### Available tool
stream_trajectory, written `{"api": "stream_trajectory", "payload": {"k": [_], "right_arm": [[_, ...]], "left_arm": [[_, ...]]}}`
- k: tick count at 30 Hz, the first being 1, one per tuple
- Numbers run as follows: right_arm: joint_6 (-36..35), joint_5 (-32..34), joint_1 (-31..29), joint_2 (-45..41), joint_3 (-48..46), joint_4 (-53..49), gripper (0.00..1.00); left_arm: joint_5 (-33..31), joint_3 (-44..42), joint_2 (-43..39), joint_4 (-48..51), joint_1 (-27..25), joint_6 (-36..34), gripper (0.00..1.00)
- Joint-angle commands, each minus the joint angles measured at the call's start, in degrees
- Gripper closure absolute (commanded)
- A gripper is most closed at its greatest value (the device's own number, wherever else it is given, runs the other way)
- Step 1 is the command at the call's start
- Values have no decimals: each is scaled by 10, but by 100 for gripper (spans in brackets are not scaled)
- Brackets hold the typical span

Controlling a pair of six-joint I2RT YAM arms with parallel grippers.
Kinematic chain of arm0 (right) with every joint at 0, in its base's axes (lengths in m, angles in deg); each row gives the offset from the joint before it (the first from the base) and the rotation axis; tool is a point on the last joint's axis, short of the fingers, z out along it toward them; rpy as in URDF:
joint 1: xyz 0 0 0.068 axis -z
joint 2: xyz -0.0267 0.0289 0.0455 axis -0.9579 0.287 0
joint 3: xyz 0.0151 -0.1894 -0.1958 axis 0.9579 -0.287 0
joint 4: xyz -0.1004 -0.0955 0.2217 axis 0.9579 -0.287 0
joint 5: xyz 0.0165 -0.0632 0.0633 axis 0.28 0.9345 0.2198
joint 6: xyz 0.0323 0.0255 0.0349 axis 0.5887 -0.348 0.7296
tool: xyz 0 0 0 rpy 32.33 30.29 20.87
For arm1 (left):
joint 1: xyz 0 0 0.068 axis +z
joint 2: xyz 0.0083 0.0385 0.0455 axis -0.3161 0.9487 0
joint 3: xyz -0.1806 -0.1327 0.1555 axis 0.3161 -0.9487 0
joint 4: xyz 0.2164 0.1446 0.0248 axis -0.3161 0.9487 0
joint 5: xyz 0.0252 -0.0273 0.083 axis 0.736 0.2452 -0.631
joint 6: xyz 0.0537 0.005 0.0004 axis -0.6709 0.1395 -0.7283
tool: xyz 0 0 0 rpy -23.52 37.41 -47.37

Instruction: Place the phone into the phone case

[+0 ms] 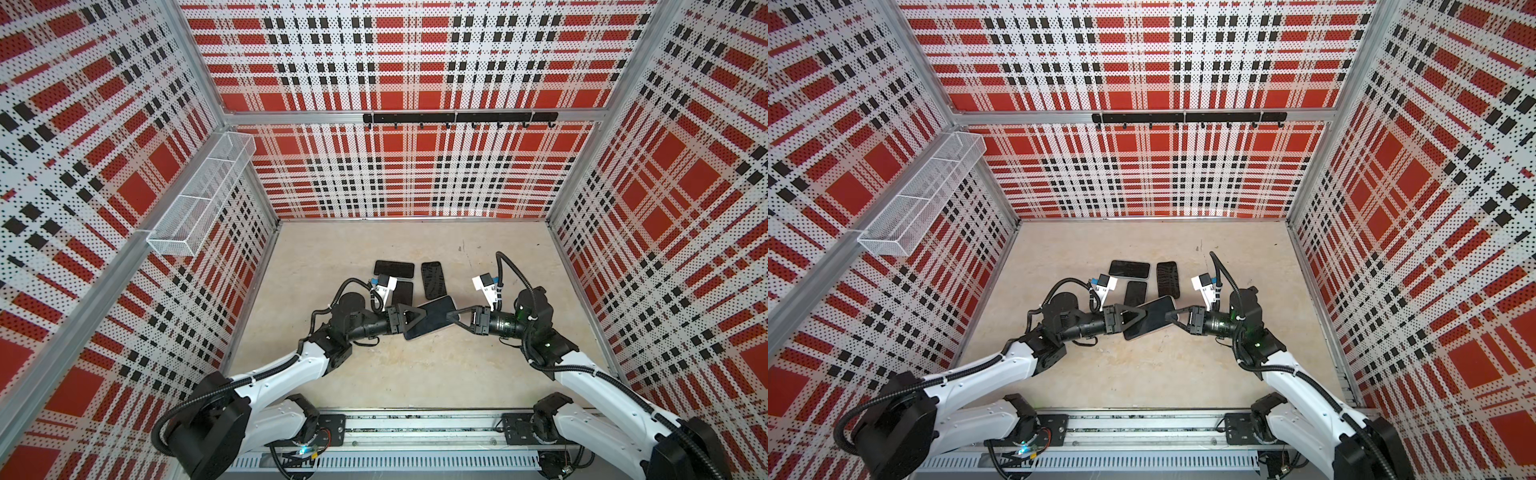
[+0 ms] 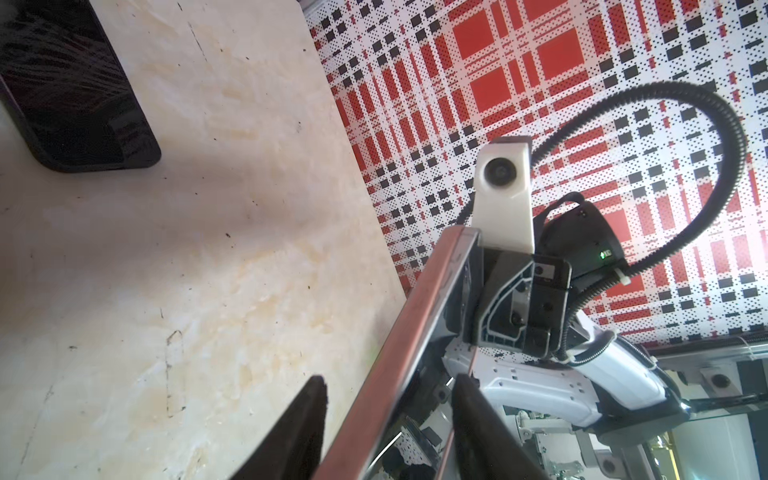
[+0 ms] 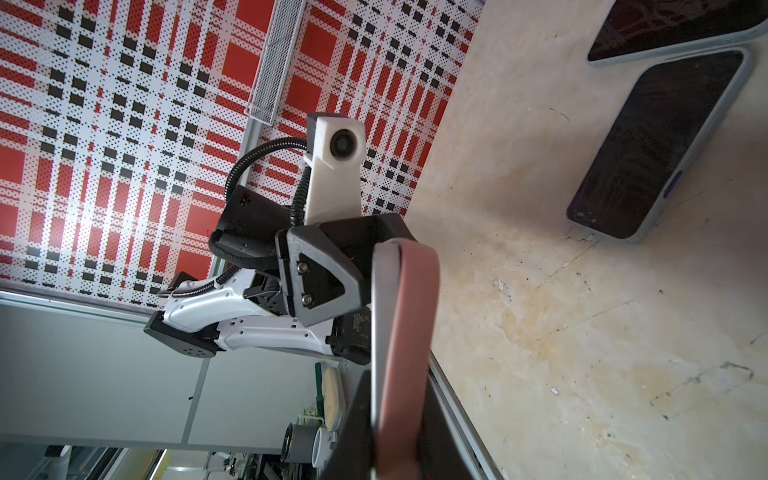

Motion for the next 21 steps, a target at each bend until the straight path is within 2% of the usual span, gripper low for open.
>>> {"api": "stream_trajectory", "payload": {"k": [1,4,11,14,19,21], "right_arm": [[12,2,-2,7,-8,91,98],[13,3,-1,13,-14,103,96],[1,7,-1,20,-11,117,86],[2,11,-1,27,-6,132,79],[6,12,6,42,1,168,64],[10,16,14,45,1,181,61]], "left_arm": [[8,19,-2,-57,-12,6,51],[0,19,-11,-57,-19,3,55],[-4,14,-15,-57,-25,5,76],[-7,12,-15,-57,-27,8,83],[-9,7,-15,-57,-28,14,89],[-11,5,-17,-58,-29,15,91]]}}
